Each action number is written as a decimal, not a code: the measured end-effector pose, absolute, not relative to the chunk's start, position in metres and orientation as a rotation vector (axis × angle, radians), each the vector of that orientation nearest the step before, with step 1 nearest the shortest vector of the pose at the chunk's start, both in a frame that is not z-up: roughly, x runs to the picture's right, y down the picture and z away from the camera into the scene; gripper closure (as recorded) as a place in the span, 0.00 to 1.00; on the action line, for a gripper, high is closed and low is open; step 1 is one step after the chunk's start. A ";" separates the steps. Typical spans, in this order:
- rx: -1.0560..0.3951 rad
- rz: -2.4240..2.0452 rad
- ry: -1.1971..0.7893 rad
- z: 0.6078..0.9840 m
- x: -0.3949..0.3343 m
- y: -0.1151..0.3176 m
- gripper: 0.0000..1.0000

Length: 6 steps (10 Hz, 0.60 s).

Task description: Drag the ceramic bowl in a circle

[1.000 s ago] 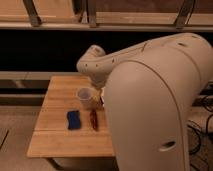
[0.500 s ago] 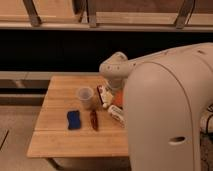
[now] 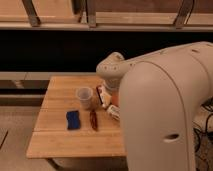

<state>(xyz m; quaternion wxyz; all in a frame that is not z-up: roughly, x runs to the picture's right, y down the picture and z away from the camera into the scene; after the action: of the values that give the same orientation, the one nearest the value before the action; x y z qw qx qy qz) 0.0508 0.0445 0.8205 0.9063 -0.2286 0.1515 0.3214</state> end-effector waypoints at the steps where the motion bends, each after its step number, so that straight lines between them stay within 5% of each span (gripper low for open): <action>1: -0.483 0.637 0.328 0.826 0.049 0.051 0.20; 6: -0.487 0.699 0.461 0.838 0.138 0.069 0.20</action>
<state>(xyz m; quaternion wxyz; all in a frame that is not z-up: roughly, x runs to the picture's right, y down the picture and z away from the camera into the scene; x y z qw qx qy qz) 0.1381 0.0688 0.8382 0.8851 -0.2341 0.2214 0.3358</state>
